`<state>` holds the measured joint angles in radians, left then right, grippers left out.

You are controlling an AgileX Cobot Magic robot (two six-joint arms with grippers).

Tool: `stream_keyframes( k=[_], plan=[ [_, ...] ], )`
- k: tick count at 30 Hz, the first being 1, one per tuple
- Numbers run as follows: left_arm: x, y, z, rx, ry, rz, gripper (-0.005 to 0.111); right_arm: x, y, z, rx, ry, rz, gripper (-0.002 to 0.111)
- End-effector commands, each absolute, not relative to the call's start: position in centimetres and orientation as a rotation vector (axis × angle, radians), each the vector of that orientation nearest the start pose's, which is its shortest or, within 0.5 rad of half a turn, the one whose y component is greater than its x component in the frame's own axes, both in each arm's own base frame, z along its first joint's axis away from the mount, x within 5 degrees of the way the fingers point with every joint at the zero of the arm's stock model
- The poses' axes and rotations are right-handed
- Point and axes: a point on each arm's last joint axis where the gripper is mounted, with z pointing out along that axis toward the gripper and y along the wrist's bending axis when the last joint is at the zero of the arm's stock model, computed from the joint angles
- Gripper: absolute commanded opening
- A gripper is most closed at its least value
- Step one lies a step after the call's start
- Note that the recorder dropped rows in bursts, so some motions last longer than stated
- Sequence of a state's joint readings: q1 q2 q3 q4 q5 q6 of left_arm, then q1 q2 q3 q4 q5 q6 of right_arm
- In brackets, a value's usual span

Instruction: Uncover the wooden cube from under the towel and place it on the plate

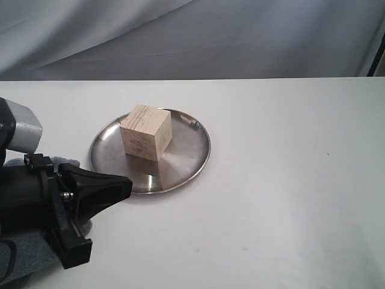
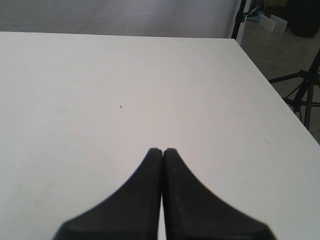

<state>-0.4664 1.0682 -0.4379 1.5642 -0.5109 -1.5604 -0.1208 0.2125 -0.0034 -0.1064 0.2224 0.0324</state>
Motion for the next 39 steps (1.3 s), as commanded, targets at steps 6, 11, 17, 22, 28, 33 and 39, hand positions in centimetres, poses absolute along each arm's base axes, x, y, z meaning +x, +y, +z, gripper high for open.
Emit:
stream_keyframes(
  k=[6, 11, 17, 22, 28, 33, 39],
  plan=[
    [14.9, -12.7, 23.9, 0.806, 1.972, -0.841, 0.001, 6.9, -1.1, 18.1, 0.068, 1.911, -0.159, 0.000],
    [15.6, -12.2, 23.7, 0.762, 1.990, -0.732, 0.001, 6.9, -1.1, 18.1, 0.068, 1.911, -0.159, 0.000],
    [15.6, -10.0, 25.4, 0.476, 1.957, -0.592, 0.001, 6.9, -1.1, 18.1, 0.068, 1.911, -0.159, 0.000],
    [13.5, -8.1, 28.2, 0.422, 1.777, -0.593, 0.001, 6.9, -1.1, 18.1, 0.068, 1.911, -0.159, 0.000],
    [11.3, -4.6, 30.5, 0.276, 1.585, -0.496, 0.001, 6.9, -1.1, 18.1, 0.068, 1.911, -0.159, 0.000],
    [9.1, -2.8, 29.9, 0.155, 1.511, -0.336, 0.001, 6.9, -1.1, 18.1, 0.068, 1.911, -0.159, 0.000],
    [5.8, -1.7, 27.2, 0.042, 1.405, -0.265, 0.001, 6.9, -1.1, 18.1, 0.068, 1.911, -0.159, 0.000]
  ],
)
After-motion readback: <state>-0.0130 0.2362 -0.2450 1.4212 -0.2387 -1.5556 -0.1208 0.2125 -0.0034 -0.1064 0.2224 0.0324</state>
